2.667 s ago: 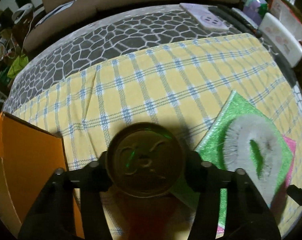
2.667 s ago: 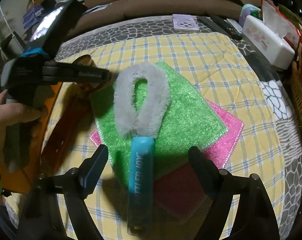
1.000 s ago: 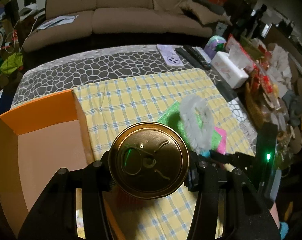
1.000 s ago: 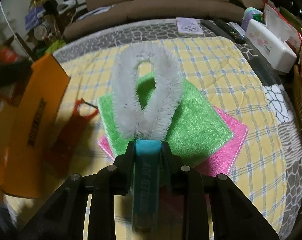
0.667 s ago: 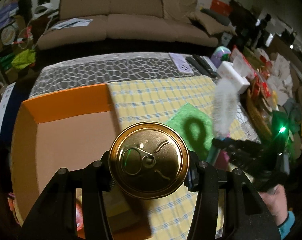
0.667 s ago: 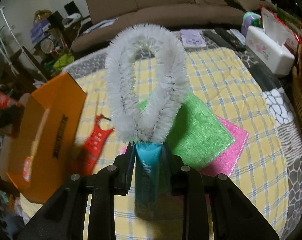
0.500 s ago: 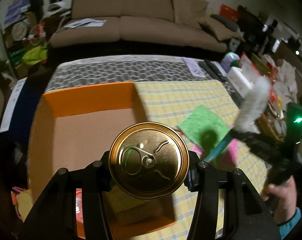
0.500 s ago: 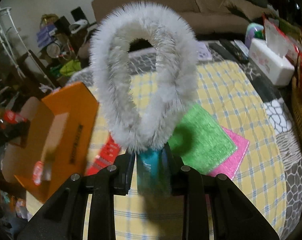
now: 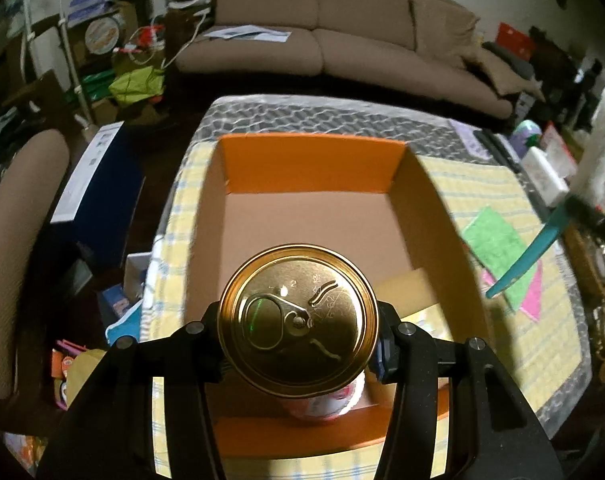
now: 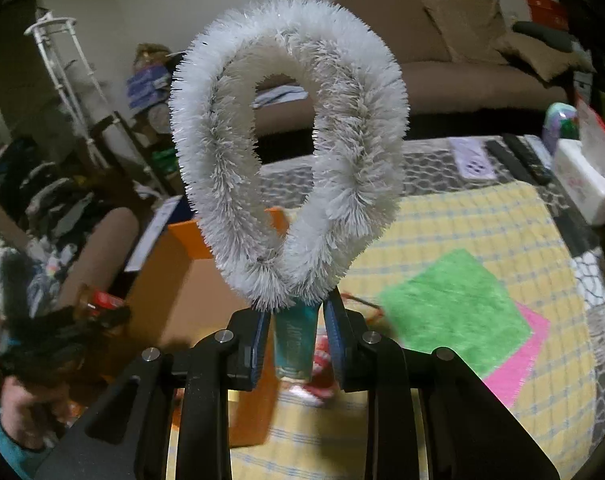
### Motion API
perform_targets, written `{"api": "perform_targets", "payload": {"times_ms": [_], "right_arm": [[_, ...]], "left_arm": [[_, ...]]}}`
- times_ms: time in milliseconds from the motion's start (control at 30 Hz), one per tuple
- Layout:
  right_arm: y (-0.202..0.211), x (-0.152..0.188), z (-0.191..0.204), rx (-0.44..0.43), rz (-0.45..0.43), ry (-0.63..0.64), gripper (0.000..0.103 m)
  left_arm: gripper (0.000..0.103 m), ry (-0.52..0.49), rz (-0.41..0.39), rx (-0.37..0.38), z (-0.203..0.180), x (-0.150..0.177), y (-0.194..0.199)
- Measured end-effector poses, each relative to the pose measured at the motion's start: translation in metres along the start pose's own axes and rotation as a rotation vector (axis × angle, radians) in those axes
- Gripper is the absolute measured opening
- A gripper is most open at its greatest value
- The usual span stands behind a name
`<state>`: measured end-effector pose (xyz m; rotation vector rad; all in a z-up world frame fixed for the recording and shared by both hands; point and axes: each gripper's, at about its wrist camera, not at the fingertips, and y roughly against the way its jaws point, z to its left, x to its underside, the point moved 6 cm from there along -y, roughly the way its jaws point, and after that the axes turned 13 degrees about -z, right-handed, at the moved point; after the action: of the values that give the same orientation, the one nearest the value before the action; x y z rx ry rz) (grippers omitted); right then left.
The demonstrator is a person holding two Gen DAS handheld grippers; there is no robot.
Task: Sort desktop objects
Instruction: 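Lift and carry the can and brush with both tools over the orange box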
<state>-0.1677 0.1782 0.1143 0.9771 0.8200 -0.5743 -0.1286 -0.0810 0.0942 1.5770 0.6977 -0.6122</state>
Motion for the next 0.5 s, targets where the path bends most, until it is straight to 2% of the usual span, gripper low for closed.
{"api": "perform_targets", "payload": {"times_ms": [267, 500], "right_arm": [[-0.014, -0.005, 0.05, -0.047, -0.004, 0.078, 0.026], [-0.034, 0.007, 0.078, -0.071, 0.028, 0.118, 0.026]], "left_arm": [[0.047, 0.025, 0.018, -0.003, 0.023, 0.018, -0.014], [0.047, 0.045, 0.012, 0.014, 0.028, 0.027, -0.022]]}}
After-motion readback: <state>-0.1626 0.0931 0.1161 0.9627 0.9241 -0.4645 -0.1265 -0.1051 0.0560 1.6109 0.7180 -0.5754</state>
